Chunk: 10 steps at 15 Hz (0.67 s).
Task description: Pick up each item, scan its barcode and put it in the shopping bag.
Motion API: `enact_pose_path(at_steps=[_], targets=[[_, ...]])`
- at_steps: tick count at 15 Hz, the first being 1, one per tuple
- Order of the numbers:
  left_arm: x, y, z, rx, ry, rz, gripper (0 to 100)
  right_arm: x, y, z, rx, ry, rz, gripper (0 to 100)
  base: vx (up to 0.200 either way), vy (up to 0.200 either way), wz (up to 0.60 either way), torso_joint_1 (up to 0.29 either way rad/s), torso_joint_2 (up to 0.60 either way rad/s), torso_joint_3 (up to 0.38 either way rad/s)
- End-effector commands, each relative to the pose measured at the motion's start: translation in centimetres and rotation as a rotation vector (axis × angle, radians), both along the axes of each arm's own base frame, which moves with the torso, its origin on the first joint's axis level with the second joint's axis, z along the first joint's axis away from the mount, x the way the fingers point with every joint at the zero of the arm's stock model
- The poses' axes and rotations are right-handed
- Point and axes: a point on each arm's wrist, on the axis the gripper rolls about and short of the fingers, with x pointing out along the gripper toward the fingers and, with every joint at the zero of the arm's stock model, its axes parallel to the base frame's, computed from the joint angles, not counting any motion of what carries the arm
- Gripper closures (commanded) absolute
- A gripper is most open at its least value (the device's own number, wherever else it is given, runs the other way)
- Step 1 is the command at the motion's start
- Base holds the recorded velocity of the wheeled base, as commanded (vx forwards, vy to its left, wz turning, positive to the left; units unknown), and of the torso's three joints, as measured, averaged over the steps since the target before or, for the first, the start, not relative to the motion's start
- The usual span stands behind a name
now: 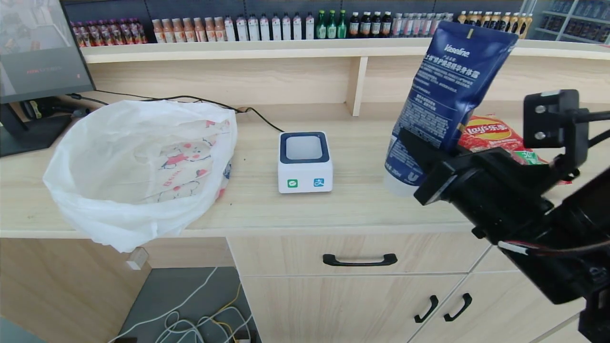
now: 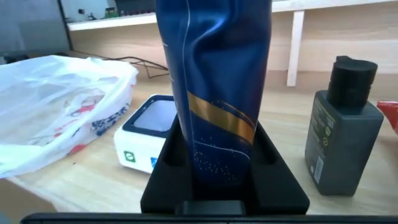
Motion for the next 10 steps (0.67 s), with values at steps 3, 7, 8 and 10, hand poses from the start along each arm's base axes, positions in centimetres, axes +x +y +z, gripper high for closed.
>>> enact_pose_path(at_steps=[3,7,8,10], targets=[[0.0,0.0,0.0,0.0,0.0,0.0,0,-3.6,-2.1,0.4,0.077,-0.018,0.181,100,0.0,0.0,0.0,0.0,0.0,0.0],[0.0,0.0,0.0,0.0,0.0,0.0,0,-5.1,-3.1,-0.1,0.138,-0.035,0.345,100,0.0,0.0,0.0,0.0,0.0,0.0],[0.0,0.0,0.0,0.0,0.0,0.0,0,-5.4,-3.2,-0.1,0.133,-0.045,0.376,100,0.0,0.0,0.0,0.0,0.0,0.0],[0.0,0.0,0.0,0.0,0.001,0.0,0,-5.5,-3.3,0.1,0.127,-0.06,0.404,100,0.0,0.0,0.0,0.0,0.0,0.0]])
